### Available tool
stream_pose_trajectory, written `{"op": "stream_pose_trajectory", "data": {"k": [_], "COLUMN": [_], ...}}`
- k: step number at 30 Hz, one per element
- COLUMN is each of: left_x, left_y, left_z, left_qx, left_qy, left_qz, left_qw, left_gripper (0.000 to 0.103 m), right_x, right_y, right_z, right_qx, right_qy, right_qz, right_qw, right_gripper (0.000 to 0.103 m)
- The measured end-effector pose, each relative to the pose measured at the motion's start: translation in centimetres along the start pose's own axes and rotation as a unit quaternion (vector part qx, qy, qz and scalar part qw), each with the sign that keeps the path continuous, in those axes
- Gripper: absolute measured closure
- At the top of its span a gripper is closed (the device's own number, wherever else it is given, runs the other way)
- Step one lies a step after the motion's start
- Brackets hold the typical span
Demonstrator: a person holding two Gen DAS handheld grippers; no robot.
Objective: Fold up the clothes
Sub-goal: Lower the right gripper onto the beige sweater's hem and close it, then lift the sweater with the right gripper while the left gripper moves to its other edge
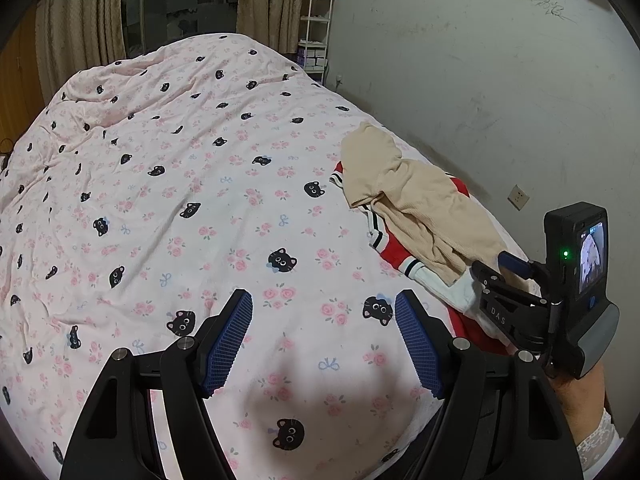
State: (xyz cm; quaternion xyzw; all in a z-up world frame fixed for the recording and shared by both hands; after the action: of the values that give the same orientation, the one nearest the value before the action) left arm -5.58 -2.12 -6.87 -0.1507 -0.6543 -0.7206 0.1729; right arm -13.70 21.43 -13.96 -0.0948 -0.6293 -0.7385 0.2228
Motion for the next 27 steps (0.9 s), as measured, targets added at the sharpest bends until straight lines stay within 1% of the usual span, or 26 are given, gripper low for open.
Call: {"op": "stream_pose_trajectory", "data": {"k": [2, 3, 4, 5, 6, 8, 11, 16, 19, 22, 27], "left_x": [0.0, -0.1, 0.0, 0.0, 0.0, 0.0, 0.0, 0.5, 1.4, 2.8, 4.7], "left_y": [0.0, 0.0, 0.1, 0.1, 0.1, 0.0, -0.2, -1.1, -1.8, -3.2, -6.5], "left_z": [0.0, 0.0, 0.0, 0.0, 0.0, 0.0, 0.0, 0.2, 0.3, 0.4, 0.7], "left_qx": [-0.001, 0.000, 0.000, 0.001, 0.002, 0.003, 0.002, 0.001, 0.001, -0.005, 0.032], "left_qy": [0.001, 0.001, 0.001, 0.001, 0.001, 0.001, 0.001, -0.005, -0.011, -0.021, -0.055], "left_qz": [-0.001, -0.001, 0.000, 0.001, 0.000, -0.001, -0.003, -0.010, -0.012, -0.022, -0.049], "left_qw": [1.0000, 1.0000, 1.0000, 1.0000, 1.0000, 1.0000, 1.0000, 0.9999, 0.9999, 0.9995, 0.9967], "left_gripper": [0.034, 0.034, 0.034, 0.034, 0.034, 0.034, 0.034, 0.034, 0.034, 0.034, 0.034], "right_x": [0.1, 0.1, 0.1, 0.0, 0.0, 0.0, -0.1, -0.4, -0.7, -1.2, -2.8], "right_y": [0.1, 0.1, 0.1, 0.0, 0.0, -0.1, -0.2, 1.3, 2.4, 3.7, 6.0], "right_z": [-0.2, -0.3, -0.3, -0.3, -0.2, 0.0, 0.2, 0.2, 0.1, 0.0, -0.3], "right_qx": [0.001, 0.004, 0.008, 0.014, 0.021, 0.026, 0.031, 0.041, 0.049, 0.062, 0.090], "right_qy": [0.005, 0.007, 0.007, 0.005, 0.001, -0.002, -0.002, 0.000, 0.008, 0.012, 0.024], "right_qz": [0.002, 0.002, 0.001, -0.001, -0.004, -0.003, -0.003, 0.016, 0.025, 0.030, 0.036], "right_qw": [1.000, 1.000, 1.000, 1.000, 1.000, 1.000, 1.000, 0.999, 0.998, 0.998, 0.995], "right_gripper": [0.064, 0.066, 0.078, 0.092, 0.095, 0.097, 0.097, 0.098, 0.098, 0.098, 0.098]}}
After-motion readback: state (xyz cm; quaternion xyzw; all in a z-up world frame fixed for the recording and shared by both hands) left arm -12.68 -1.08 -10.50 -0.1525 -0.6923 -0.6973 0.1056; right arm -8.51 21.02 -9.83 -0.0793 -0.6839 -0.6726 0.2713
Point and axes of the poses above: each gripper's, at about its wrist camera, not at the fingertips, and y roughly against the way its jaws point, z to its right, x to its top, the point moved 2 cm from there along -y, roughly the way its jaws point, and after that the axes turned 14 degrees about -z, right-handed, at the moved point
